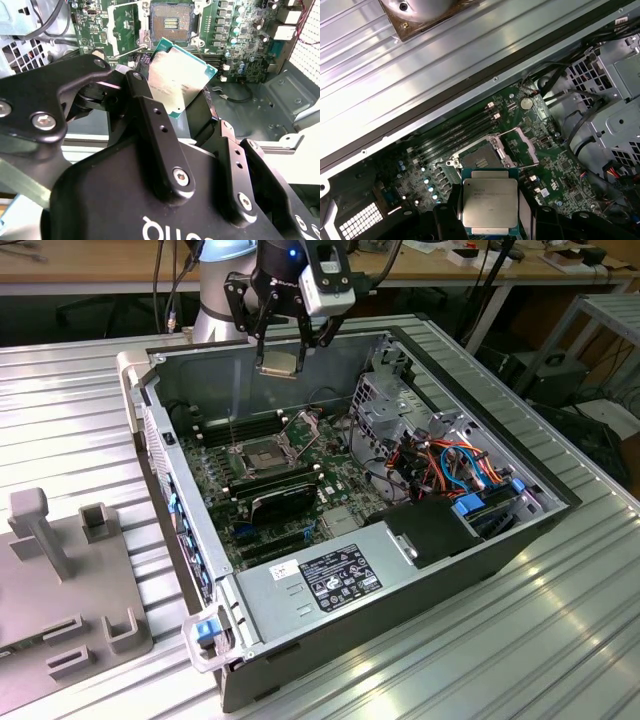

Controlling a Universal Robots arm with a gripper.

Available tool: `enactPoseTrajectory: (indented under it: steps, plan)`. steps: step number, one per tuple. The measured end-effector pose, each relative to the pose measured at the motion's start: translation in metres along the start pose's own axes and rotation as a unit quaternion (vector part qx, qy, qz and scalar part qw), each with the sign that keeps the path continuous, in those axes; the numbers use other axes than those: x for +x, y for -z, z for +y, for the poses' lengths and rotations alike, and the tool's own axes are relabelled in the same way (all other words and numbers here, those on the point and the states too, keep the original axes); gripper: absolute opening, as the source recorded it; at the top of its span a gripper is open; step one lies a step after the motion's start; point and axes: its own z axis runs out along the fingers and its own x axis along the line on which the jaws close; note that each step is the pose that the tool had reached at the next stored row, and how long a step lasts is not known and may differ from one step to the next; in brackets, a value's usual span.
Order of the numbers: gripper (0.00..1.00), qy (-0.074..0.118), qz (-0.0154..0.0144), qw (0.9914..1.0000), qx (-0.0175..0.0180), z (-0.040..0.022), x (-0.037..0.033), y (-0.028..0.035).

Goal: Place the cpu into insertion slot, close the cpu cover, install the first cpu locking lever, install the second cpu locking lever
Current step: 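Place the cpu into insertion slot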

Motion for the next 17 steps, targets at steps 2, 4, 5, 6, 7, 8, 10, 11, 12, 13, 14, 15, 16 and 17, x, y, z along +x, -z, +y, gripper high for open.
enactPoseTrajectory:
  steps: [2, 4, 5, 6, 7, 8, 10, 11, 12, 13, 14, 15, 16, 17]
  plan:
    - [0.55, -0.012, -0.0006, 0.99992, 0.0003, 0.0000, 0.0000, -0.0002]
    - [0.55, -0.020, -0.0011, 0.99979, 0.0003, 0.0000, 0.0001, -0.0003]
    - [0.55, -0.023, -0.0012, 0.99974, 0.0004, -0.0001, 0.0001, -0.0003]
    - [0.55, -0.025, -0.0013, 0.99969, 0.0005, -0.0001, 0.0001, -0.0003]
    - [0.55, -0.026, -0.0014, 0.99965, 0.0005, -0.0001, 0.0001, -0.0003]
    - [0.55, -0.029, -0.0015, 0.99959, 0.0005, -0.0001, 0.0001, -0.0003]
    - [0.55, -0.031, -0.0016, 0.99952, 0.0006, -0.0001, 0.0001, -0.0003]
    - [0.55, -0.032, -0.0016, 0.99950, 0.0006, -0.0001, 0.0001, -0.0003]
    - [0.55, -0.033, -0.0017, 0.99945, 0.0006, -0.0001, 0.0001, -0.0003]
    - [0.55, -0.034, -0.0018, 0.99943, 0.0006, -0.0001, 0.0001, -0.0003]
    - [0.55, -0.034, -0.0018, 0.99941, 0.0006, -0.0001, 0.0001, -0.0003]
    - [0.55, -0.034, -0.0018, 0.99940, 0.0006, -0.0001, 0.0001, -0.0003]
    - [0.55, -0.035, -0.0018, 0.99940, 0.0006, -0.0001, 0.0001, -0.0003]
    - [0.55, -0.034, -0.0018, 0.99940, 0.0006, -0.0001, 0.0001, -0.0003]
